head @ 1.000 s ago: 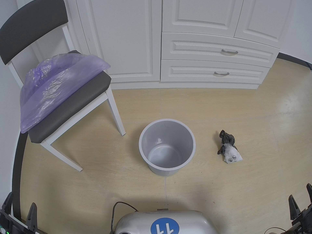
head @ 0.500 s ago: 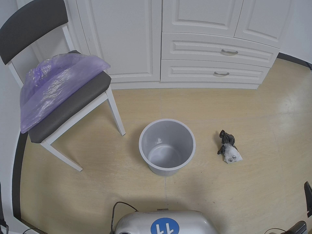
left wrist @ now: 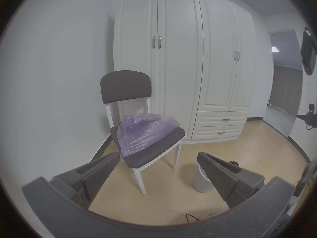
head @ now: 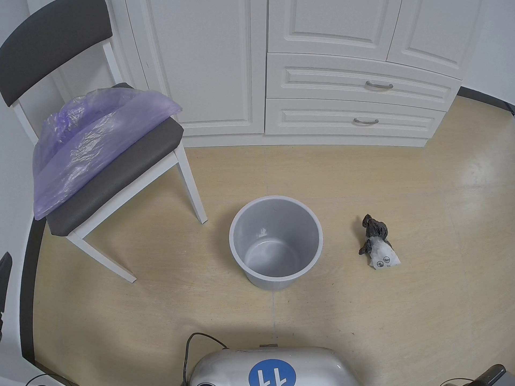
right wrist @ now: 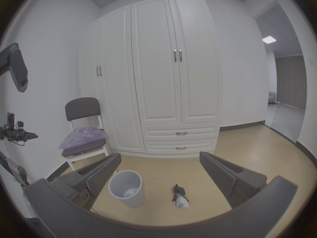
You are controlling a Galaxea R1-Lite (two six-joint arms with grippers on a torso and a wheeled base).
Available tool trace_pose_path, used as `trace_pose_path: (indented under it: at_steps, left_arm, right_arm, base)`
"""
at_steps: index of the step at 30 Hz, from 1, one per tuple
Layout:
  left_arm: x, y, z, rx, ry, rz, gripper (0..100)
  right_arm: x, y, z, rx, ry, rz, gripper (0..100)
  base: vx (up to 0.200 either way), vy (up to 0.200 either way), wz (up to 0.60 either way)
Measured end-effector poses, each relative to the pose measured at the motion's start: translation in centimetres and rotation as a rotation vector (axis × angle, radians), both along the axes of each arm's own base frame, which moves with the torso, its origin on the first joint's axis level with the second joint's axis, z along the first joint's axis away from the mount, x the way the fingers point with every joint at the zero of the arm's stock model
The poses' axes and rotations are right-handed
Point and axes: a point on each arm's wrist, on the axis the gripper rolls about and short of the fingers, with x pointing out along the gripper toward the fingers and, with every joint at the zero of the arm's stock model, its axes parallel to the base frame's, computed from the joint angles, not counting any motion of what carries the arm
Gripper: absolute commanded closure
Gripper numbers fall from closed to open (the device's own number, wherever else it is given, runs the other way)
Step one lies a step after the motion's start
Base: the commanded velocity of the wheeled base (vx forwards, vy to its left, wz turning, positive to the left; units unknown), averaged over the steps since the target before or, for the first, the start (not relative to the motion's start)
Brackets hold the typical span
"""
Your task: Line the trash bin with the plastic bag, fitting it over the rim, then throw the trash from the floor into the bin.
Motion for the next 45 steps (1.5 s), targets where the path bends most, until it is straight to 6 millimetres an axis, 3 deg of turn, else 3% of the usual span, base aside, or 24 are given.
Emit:
trace_pose_path:
  at_steps: [13,24,36,45]
  left_arm:
    - [5.5,-0.6,1.8,0.085,0.114,0.073,0]
    - [10.7,1.1,1.5,0.133,0.193,0.208,0]
    - [11.9,1.6,0.7,0.215,0.253,0.203,0]
    - [13.5,1.8,2.4,0.361,0.213,0.213,0]
  right_arm:
    - [5.8,0.3,1.8,-0.074,0.111,0.019,0]
    - [10.4,0.6,2.7,-0.028,0.19,0.006,0]
    - [14.7,2.3,2.8,0.326,0.173,-0.057,0]
    - [15.8,3.7,1.6,0.336,0.231,-0.013,0]
  base:
    - [0.0,0.0,0.0]
    - [0.0,0.0,0.0]
    - [0.0,0.0,0.0]
    - [0.0,0.0,0.0]
